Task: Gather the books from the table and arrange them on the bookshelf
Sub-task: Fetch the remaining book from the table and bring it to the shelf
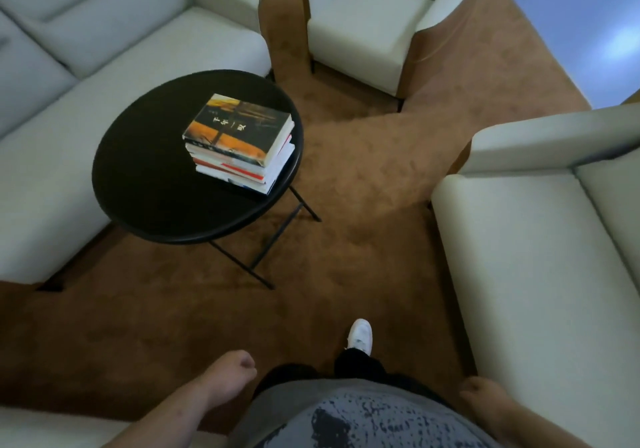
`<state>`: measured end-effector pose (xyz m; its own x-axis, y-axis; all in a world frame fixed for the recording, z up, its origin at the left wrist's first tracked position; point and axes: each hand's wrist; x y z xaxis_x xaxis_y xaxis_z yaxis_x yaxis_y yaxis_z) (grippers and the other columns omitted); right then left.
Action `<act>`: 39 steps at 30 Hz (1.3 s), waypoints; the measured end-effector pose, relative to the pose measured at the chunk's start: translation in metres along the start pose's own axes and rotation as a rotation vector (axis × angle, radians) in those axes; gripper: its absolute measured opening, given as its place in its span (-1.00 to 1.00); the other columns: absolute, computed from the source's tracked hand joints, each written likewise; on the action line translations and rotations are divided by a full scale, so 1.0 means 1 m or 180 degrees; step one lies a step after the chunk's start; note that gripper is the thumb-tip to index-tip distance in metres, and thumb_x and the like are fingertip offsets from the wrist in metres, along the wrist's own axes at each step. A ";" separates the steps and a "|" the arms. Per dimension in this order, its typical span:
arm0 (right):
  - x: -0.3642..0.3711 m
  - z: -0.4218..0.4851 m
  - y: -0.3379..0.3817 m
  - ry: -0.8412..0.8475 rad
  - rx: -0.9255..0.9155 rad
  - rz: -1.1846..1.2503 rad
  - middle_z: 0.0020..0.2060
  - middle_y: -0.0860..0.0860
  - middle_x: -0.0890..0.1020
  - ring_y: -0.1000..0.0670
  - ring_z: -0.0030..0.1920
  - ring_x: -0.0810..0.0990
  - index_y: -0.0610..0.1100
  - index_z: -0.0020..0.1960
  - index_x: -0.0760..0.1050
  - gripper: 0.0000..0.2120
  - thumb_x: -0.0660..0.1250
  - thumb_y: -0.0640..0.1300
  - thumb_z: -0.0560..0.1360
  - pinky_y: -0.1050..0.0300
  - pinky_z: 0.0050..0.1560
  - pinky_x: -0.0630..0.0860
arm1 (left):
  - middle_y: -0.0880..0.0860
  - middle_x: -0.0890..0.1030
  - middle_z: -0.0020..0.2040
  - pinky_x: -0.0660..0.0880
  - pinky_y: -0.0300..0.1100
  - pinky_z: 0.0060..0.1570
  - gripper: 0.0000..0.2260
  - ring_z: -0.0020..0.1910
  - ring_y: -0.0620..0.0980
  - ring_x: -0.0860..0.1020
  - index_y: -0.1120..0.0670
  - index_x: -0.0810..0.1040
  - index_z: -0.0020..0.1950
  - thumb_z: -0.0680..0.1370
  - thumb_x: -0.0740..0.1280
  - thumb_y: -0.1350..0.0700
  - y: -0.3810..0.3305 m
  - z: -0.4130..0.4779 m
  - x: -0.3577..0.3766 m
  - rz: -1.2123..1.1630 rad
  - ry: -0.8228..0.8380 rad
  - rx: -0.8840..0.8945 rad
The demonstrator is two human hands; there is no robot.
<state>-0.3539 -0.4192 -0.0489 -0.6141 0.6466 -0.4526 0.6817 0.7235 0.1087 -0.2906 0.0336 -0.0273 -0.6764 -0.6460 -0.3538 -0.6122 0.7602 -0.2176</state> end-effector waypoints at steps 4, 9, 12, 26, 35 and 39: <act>-0.074 0.040 0.023 -0.0125 0.0238 -0.0035 -0.07 -0.08 0.59 -0.03 -0.13 0.54 -0.13 -0.04 0.54 -0.89 0.25 -0.20 0.62 0.19 -0.19 0.43 | 0.00 0.60 0.13 0.49 -0.13 0.14 -0.85 0.14 -0.02 0.55 0.02 0.56 0.19 0.64 0.28 0.09 -0.052 0.022 -0.049 -0.0675 -0.0533 0.0236; -0.139 0.073 0.109 -0.0102 0.0252 0.0153 -0.26 -0.17 0.57 -0.10 -0.30 0.51 -0.29 -0.02 0.59 -0.82 0.23 -0.26 0.62 0.07 -0.28 0.42 | -0.05 0.60 0.07 0.49 -0.18 0.08 -0.88 0.11 -0.06 0.56 -0.02 0.55 0.15 0.64 0.29 0.10 -0.100 0.038 -0.085 -0.0977 -0.0576 0.0435; -0.154 0.084 0.189 -0.0089 -0.0046 0.0209 -0.10 -0.06 0.62 -0.02 -0.13 0.61 -0.10 0.01 0.56 -0.86 0.23 -0.15 0.65 0.16 -0.20 0.51 | -0.09 0.59 0.10 0.43 -0.34 -0.01 -0.80 0.10 -0.16 0.54 -0.01 0.56 0.25 0.64 0.30 0.08 -0.111 0.058 -0.101 -0.0888 -0.0459 0.0602; -0.228 0.113 0.505 0.0021 -0.1440 -0.0349 -0.17 -0.03 0.65 -0.03 -0.12 0.61 -0.19 -0.04 0.62 -0.74 0.27 -0.04 0.63 -0.08 0.08 0.58 | -0.03 0.52 0.15 0.46 0.03 0.26 -0.75 0.25 0.10 0.51 -0.02 0.40 0.32 0.70 0.12 -0.06 -0.175 0.114 -0.247 -0.3433 -0.0819 0.0429; -0.234 0.102 0.657 0.1363 -0.2325 -0.0488 -0.07 -0.02 0.67 -0.05 0.02 0.63 -0.04 0.04 0.62 -0.68 0.30 0.20 0.55 -0.10 0.19 0.51 | -0.10 0.46 0.24 0.26 0.13 0.42 -0.09 0.48 0.13 0.30 -0.03 0.31 0.49 0.26 0.37 -0.47 -0.211 0.129 -0.254 -0.4835 -0.0892 0.0277; -0.224 0.106 0.691 0.2094 -0.1885 -0.0824 0.11 -0.04 0.65 0.00 0.09 0.63 -0.05 0.26 0.49 -0.57 0.30 0.22 0.56 0.12 0.01 0.52 | 0.02 0.58 0.27 0.25 0.16 0.44 -0.20 0.37 0.13 0.44 -0.07 0.47 0.38 0.25 0.42 -0.43 -0.231 0.126 -0.250 -0.5547 -0.1064 0.0026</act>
<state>0.2963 -0.0898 0.0337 -0.9450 0.3233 0.0488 0.2882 0.7531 0.5914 0.0716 0.0286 -0.0032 0.7996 -0.5888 0.1181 -0.4592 -0.7261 -0.5118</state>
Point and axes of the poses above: each hand's wrist, its own z-axis towards the middle knuckle, its own x-axis out of the palm, y = z × x
